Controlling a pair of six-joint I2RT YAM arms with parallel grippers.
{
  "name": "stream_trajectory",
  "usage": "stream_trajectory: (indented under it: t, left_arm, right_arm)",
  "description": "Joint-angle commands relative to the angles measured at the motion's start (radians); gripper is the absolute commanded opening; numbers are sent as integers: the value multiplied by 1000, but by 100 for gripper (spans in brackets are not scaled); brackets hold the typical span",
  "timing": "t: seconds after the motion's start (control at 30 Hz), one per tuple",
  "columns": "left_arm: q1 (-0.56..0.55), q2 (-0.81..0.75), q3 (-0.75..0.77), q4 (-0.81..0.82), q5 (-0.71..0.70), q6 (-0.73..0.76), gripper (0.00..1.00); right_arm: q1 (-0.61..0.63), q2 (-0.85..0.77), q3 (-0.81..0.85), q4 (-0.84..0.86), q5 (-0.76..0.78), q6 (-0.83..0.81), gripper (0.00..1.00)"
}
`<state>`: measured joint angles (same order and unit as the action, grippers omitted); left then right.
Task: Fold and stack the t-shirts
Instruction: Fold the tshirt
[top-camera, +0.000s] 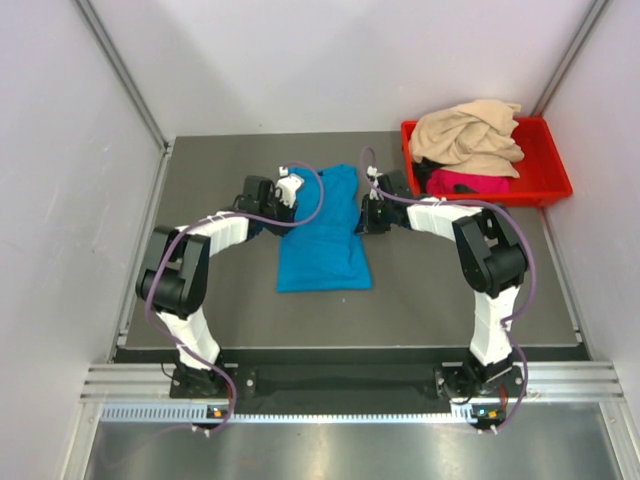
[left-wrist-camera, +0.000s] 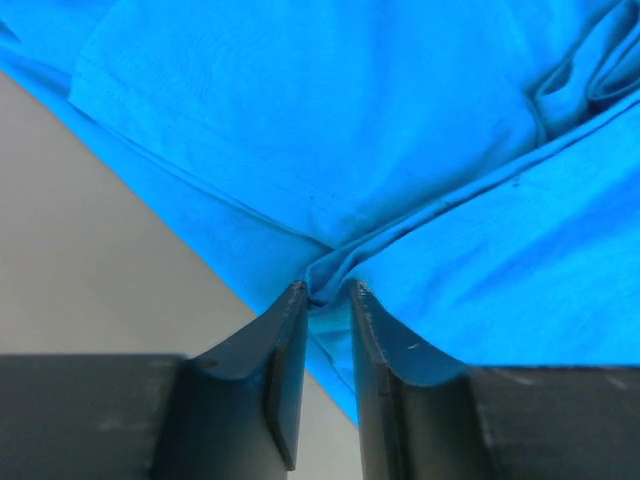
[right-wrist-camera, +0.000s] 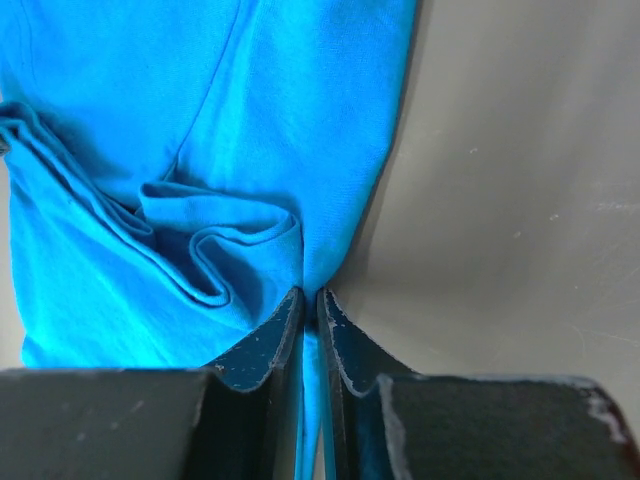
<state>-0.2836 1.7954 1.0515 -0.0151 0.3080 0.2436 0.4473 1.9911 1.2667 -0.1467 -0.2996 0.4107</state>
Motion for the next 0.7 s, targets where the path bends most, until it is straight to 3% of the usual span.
stream_trajectory:
  t: [0.0,0.1,0.27,0.37,0.4,0.67]
  left_arm:
    - [3,36,53,-35,-18,19,35]
    - [4,44,64,-31,-26,14,45]
    - [4,79,103,-54,-35,16,46]
    - [4,94,117,-86,-35,11,21]
    - [4,91,107,-88,-41,10,1]
    - [34,-34,13,-71,-99,37,0]
  right_arm:
    - [-7,-14,26,24,1,-10,11]
    - [-7,-14,22,27,-3,-7,11]
    - [-7,-12,13,39,-16,-1,11]
    - [-7,-15,11,39,-15,0,6]
    - [-7,-18,11,41,-10,2,3]
    - [-25,-34,-20,76,7,16,0]
